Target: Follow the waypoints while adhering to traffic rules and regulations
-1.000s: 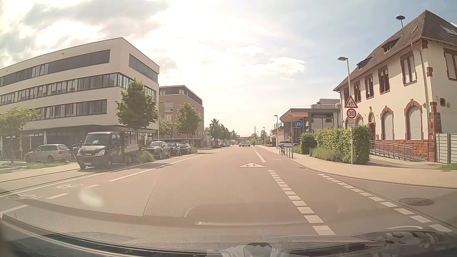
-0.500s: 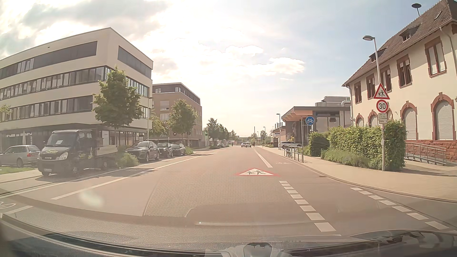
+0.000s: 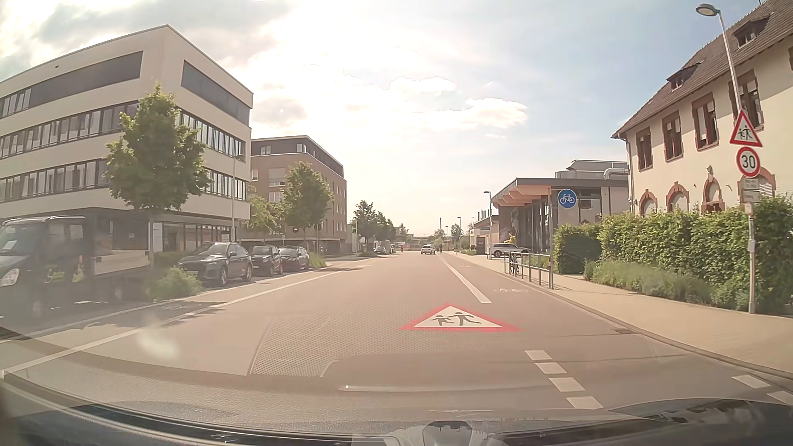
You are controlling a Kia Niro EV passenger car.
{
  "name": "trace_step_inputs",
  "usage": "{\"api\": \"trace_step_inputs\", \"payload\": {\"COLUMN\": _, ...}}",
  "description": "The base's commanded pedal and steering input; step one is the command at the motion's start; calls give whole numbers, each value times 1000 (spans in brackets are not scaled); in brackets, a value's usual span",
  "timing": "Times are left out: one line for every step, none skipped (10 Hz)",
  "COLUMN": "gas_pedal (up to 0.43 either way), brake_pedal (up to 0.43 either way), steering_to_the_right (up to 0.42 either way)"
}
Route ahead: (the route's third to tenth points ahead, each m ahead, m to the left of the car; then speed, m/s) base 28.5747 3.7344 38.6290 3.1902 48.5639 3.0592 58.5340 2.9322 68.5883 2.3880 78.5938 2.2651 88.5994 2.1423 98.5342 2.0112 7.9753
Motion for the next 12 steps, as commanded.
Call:
{"api": "trace_step_inputs", "payload": {"gas_pedal": 47, "brake_pedal": 0, "steering_to_the_right": 4}}
{"api": "trace_step_inputs", "payload": {"gas_pedal": 47, "brake_pedal": 0, "steering_to_the_right": 8}}
{"api": "trace_step_inputs", "payload": {"gas_pedal": 47, "brake_pedal": 0, "steering_to_the_right": 9}}
{"api": "trace_step_inputs", "payload": {"gas_pedal": 47, "brake_pedal": 0, "steering_to_the_right": 9}}
{"api": "trace_step_inputs", "payload": {"gas_pedal": 59, "brake_pedal": 0, "steering_to_the_right": 8}}
{"api": "trace_step_inputs", "payload": {"gas_pedal": 59, "brake_pedal": 0, "steering_to_the_right": 9}}
{"api": "trace_step_inputs", "payload": {"gas_pedal": 59, "brake_pedal": 0, "steering_to_the_right": 9}}
{"api": "trace_step_inputs", "payload": {"gas_pedal": 59, "brake_pedal": 0, "steering_to_the_right": 9}}
{"api": "trace_step_inputs", "payload": {"gas_pedal": 59, "brake_pedal": 0, "steering_to_the_right": 8}}
{"api": "trace_step_inputs", "payload": {"gas_pedal": 59, "brake_pedal": 0, "steering_to_the_right": 8}}
{"api": "trace_step_inputs", "payload": {"gas_pedal": 59, "brake_pedal": 0, "steering_to_the_right": 9}}
{"api": "trace_step_inputs", "payload": {"gas_pedal": 59, "brake_pedal": 0, "steering_to_the_right": 8}}
